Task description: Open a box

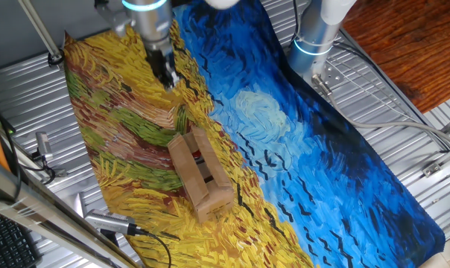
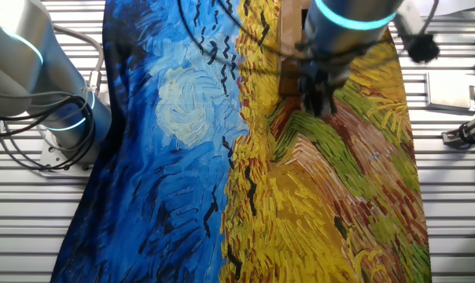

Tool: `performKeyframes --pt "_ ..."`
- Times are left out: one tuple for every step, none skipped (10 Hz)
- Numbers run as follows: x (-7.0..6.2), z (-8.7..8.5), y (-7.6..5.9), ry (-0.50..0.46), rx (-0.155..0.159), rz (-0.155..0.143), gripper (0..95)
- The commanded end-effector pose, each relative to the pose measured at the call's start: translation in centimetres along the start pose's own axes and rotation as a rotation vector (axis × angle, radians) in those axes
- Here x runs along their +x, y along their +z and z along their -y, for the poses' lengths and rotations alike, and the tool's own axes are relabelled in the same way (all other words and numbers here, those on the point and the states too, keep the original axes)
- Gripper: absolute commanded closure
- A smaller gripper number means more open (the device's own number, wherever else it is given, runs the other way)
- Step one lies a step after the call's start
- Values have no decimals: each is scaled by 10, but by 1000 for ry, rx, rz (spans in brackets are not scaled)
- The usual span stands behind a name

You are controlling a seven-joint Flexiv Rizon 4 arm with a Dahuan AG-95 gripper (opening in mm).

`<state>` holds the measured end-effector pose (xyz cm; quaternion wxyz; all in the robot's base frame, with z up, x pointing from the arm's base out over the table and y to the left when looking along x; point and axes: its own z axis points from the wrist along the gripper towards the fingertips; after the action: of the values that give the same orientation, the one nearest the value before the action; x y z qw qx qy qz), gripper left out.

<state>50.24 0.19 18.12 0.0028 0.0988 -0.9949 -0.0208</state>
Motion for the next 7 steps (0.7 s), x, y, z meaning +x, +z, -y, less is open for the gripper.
performKeyframes --pt "-7 -19 2 16 0 3 950" --pt "-13 -30 3 19 2 0 950" --pt "-15 -30 3 4 1 0 950" --pt "-16 -30 3 -18 -6 1 950" --pt "-16 -30 3 -35 -4 -1 950" --pt "-15 -30 3 -67 -4 -5 950" --pt "-15 -30 3 -82 -6 -12 950"
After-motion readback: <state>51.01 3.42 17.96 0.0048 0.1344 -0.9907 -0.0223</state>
